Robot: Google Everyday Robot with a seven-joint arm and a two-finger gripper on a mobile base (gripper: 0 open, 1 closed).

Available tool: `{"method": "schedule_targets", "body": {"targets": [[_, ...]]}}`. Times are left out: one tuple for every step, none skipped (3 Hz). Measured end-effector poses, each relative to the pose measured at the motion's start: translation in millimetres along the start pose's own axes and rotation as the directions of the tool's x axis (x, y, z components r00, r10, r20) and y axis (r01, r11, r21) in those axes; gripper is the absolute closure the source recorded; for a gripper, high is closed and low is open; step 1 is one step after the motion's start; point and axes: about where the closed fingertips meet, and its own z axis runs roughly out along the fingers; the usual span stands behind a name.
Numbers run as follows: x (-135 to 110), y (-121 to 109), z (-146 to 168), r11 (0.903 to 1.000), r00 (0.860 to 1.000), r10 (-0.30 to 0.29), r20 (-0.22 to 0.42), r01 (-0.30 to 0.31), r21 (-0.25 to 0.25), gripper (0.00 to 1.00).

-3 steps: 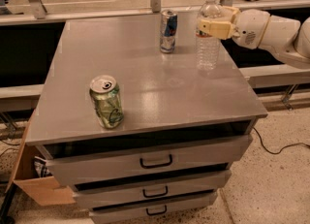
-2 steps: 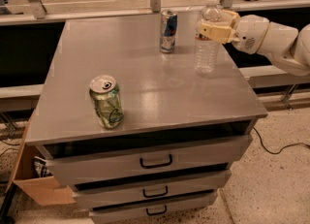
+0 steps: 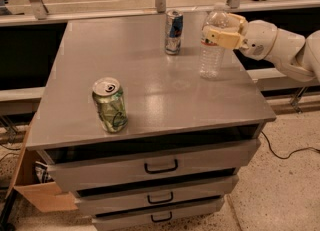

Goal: Place water bottle upright

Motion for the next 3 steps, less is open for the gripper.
{"method": "schedule_targets", "body": {"targets": [[2.0,5.7,-3.9,0.9995,1.0,0.009,-0.001,-0.009,-0.031,0.54],[7.1,11.0,-8.7,0.9985,1.0,0.023,0.0,-0.023,-0.05,0.31],[10.4,15.1,-16.3,0.9977,0.999,0.031,0.005,-0.031,-0.06,0.08]]}}
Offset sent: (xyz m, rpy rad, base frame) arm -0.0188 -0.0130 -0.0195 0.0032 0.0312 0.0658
